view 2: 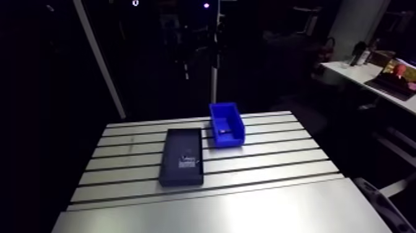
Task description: Pick up the M10 bolt from the tray and put it into the blue bin.
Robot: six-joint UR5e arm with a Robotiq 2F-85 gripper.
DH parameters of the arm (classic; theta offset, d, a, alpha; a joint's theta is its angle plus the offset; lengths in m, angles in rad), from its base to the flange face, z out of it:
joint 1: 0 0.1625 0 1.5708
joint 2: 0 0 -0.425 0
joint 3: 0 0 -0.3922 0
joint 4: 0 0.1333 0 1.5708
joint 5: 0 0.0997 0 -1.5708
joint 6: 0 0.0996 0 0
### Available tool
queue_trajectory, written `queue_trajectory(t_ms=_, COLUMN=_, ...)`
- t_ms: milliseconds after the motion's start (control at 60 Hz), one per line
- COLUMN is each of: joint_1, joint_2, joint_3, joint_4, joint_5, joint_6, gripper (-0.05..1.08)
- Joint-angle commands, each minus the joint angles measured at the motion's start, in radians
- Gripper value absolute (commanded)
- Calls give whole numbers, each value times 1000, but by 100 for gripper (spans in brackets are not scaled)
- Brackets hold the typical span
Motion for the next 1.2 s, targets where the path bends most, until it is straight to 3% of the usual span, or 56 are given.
queue_trajectory(t_ms=17, joint_1=8, joint_2=-44, joint_3=-34, joint_4=131, joint_5=6, joint_6=393, gripper=1)
queue_trajectory(t_ms=483, joint_1=4, joint_2=-79, joint_3=-27, joint_4=217, joint_5=6, joint_6=536, gripper=1)
queue_trajectory(t_ms=667, joint_1=6, joint_2=-106, joint_3=-28, joint_4=215, joint_5=11, joint_6=536, gripper=1)
queue_trajectory(t_ms=1200, joint_1=3, joint_2=-103, joint_3=-30, joint_4=176, joint_5=6, joint_6=524, gripper=1)
